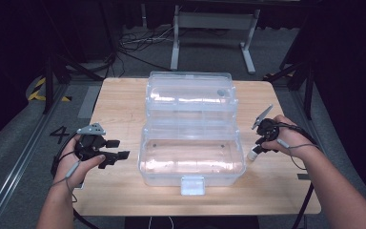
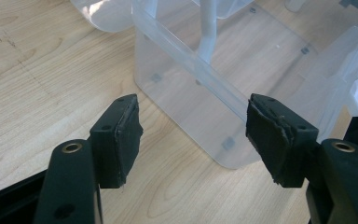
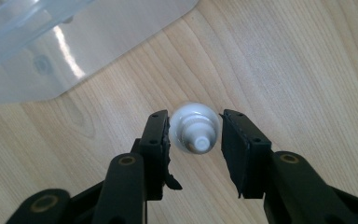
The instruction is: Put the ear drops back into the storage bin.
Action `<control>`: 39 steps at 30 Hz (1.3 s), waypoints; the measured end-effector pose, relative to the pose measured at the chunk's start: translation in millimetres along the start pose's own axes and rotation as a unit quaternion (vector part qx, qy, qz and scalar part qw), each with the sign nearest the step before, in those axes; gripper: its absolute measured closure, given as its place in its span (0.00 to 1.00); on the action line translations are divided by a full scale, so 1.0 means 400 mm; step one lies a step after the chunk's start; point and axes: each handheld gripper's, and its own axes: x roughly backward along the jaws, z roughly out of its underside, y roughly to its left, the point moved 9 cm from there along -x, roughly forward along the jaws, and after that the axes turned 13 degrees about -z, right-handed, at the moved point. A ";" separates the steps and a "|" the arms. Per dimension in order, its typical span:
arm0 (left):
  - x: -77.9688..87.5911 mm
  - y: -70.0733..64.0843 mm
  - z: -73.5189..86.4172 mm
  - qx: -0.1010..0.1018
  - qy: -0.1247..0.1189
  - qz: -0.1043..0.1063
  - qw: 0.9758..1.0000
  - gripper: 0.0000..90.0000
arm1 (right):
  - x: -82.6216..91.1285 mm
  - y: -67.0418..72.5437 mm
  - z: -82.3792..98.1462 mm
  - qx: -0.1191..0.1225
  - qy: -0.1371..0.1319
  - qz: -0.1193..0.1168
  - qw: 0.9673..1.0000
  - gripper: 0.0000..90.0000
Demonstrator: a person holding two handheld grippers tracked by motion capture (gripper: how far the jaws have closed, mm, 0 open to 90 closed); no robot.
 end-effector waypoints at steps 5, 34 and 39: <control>-0.002 0.004 0.001 0.003 0.001 -0.002 1.000 0.39 | -0.010 -0.002 0.002 0.005 0.014 0.004 1.000 0.78; -0.001 0.020 0.000 0.016 -0.005 -0.002 1.000 0.39 | 0.072 0.048 -0.013 0.038 0.023 0.002 0.999 0.79; 0.000 0.023 0.000 0.017 -0.006 -0.002 1.000 0.39 | 0.109 0.072 -0.022 0.057 0.022 0.001 0.998 0.79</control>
